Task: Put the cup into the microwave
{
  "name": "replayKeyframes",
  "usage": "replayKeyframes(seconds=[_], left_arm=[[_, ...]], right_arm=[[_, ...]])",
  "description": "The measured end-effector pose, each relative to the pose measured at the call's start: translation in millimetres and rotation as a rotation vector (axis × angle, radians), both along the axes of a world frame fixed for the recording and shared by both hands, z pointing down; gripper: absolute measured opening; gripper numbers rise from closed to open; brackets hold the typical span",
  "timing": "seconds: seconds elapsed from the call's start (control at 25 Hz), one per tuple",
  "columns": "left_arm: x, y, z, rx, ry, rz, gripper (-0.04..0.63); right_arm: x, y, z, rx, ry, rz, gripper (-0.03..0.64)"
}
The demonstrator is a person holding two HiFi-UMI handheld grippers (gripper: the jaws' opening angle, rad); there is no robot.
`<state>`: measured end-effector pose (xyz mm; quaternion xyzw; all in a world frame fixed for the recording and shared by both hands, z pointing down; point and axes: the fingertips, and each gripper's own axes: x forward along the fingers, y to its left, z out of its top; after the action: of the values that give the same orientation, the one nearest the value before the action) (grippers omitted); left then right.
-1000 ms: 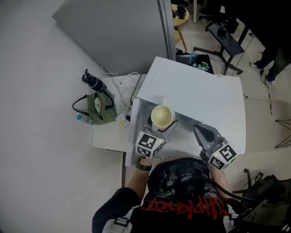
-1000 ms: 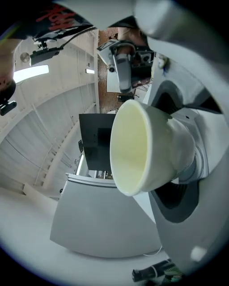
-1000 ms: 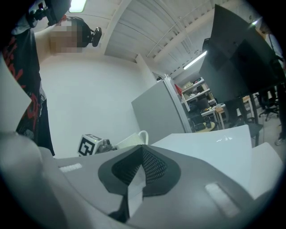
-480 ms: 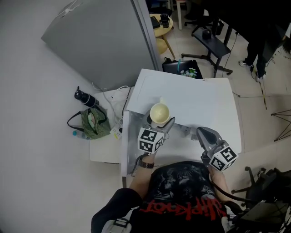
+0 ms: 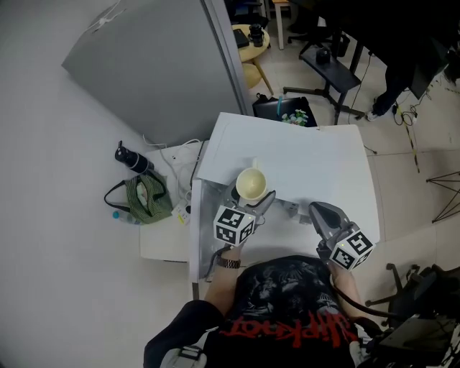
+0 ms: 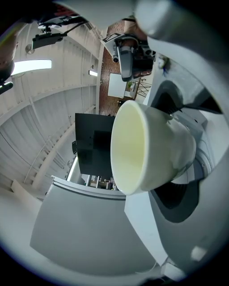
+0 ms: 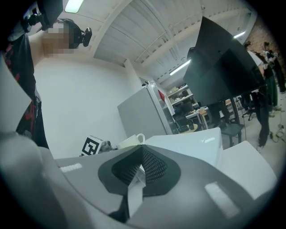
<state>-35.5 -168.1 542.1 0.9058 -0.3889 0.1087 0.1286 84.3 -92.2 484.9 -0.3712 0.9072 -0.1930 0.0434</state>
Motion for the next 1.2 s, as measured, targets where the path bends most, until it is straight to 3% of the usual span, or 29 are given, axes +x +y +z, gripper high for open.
replayKeyframes(seconds=[0.2,0.48,0.96,1.2], left_arm=[[7,0,4,-0.01,-0.046,0.039,0.433],[8,-2,1,-0.016,-0.024,0.047,0.433],[3,3,-1,0.061,-0.004,-0.023,0.433],[-22,11,0,0.061,0.024,-0.107,0.433]], right_arm=[[0,-1,0,-0.002,-0.002,-0.001,0.0],[-3,-2,1,-0.003,-0.007,-0.015,0.0],[-4,2,4,-0.01,-0.008,-0.022,0.0],[-7,2,7,-0.016,-0.002,-0.024,0.0]])
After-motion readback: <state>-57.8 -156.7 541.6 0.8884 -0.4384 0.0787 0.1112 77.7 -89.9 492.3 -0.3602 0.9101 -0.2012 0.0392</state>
